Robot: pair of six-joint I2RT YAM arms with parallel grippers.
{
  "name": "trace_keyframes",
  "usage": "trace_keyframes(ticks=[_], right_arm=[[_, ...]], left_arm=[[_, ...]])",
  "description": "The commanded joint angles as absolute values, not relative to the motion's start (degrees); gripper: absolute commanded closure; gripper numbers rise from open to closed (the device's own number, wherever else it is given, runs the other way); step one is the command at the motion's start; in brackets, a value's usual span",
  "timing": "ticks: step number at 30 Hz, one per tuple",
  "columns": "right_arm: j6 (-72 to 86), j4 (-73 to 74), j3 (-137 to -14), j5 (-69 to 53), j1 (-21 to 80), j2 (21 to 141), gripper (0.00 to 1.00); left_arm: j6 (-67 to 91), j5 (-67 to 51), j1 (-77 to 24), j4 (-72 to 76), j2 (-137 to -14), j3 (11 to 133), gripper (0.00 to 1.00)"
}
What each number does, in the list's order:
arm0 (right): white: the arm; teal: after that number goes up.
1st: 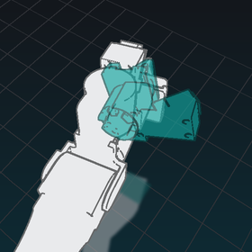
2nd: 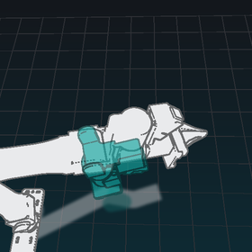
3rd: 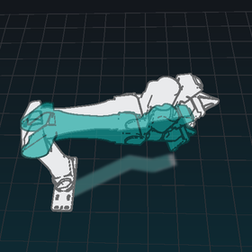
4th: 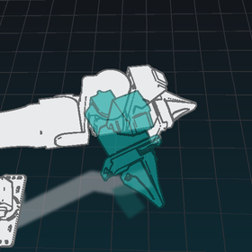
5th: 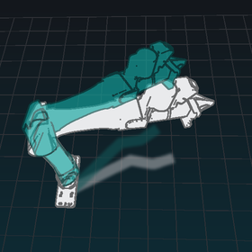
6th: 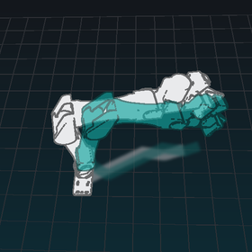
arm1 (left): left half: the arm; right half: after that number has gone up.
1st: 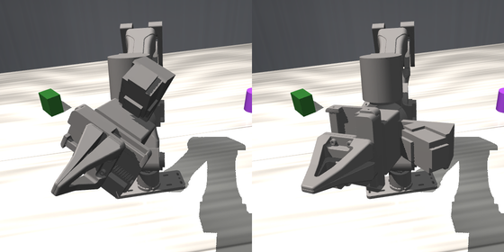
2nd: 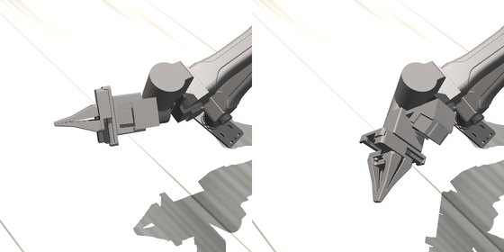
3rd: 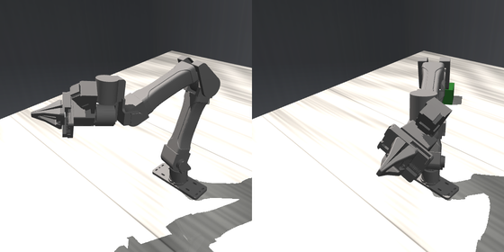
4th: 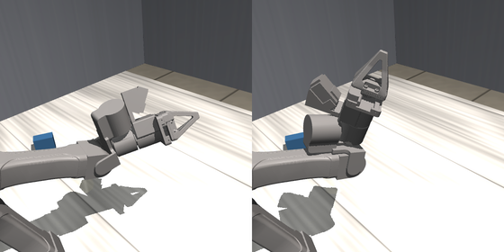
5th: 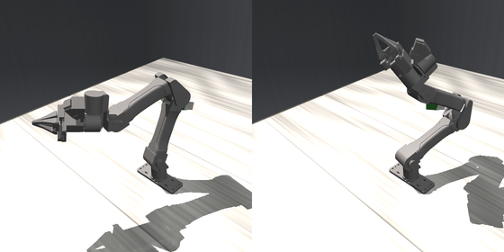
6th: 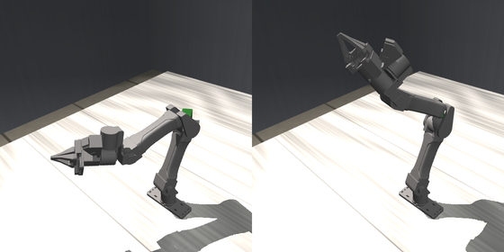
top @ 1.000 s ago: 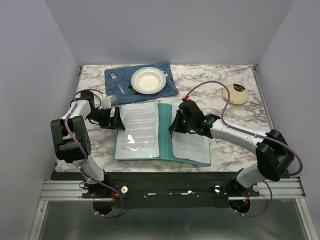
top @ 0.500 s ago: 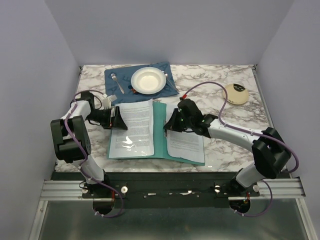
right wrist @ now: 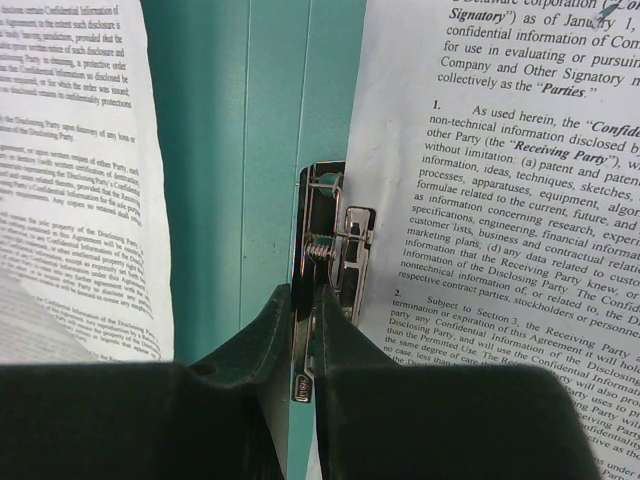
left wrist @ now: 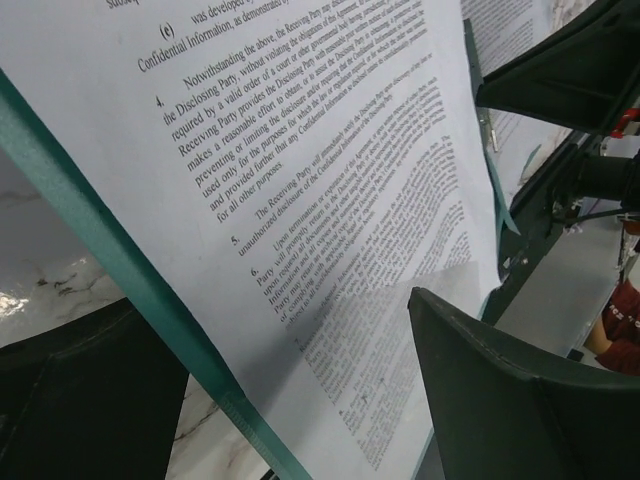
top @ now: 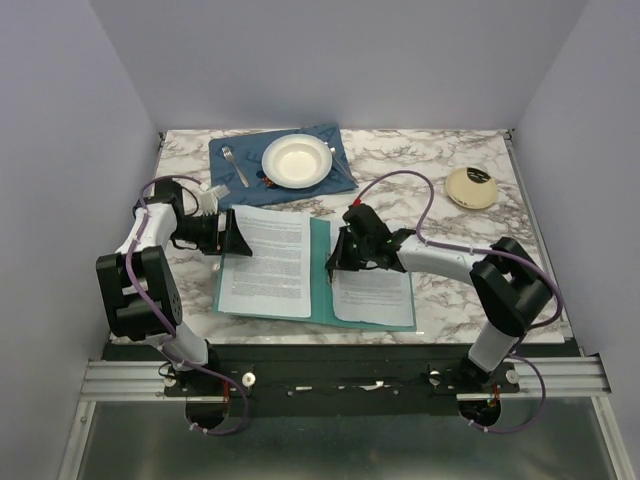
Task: Put the files into the folder
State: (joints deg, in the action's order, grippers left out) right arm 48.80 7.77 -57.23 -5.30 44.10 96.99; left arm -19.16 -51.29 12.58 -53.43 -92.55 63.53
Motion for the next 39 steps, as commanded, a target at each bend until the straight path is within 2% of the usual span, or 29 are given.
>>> trace_keyframes(ticks=[1,6,17,23,31,34,39], right_arm=[[47.90,5.46,-59.76,-7.91,44.91,100.80,0.85],[47.64,5.27,-60.82,-9.93,45.26,105.11,0.77],[47.64,4.40,-62.84,-12.57,46.23,111.88,0.76],[46.67,4.74,-68.54,-15.02,47.37,116.45,0.74],[46.32,5.10,-75.67,-20.65,47.29,121.29,0.60],[45.62,5.19,-74.80,-21.88,47.20,118.22,0.51],[42.29,6.50,-70.15,-23.91,43.95,110.14,0.44]], left_arm=[[-18.02,-52.30,12.83,-55.28,-91.06,64.86,0.09],[-16.09,-54.31,12.66,-55.37,-90.62,66.00,0.08],[-9.76,-59.15,7.83,-55.37,-87.28,71.54,0.03],[-6.42,-59.76,2.82,-55.28,-86.40,74.43,0.02],[-1.76,-61.35,-3.59,-55.11,-84.99,80.24,0.01],[-0.62,-61.61,-5.27,-54.76,-84.81,81.38,0.01],[-0.26,-61.26,-7.73,-54.14,-85.08,82.27,0.01]])
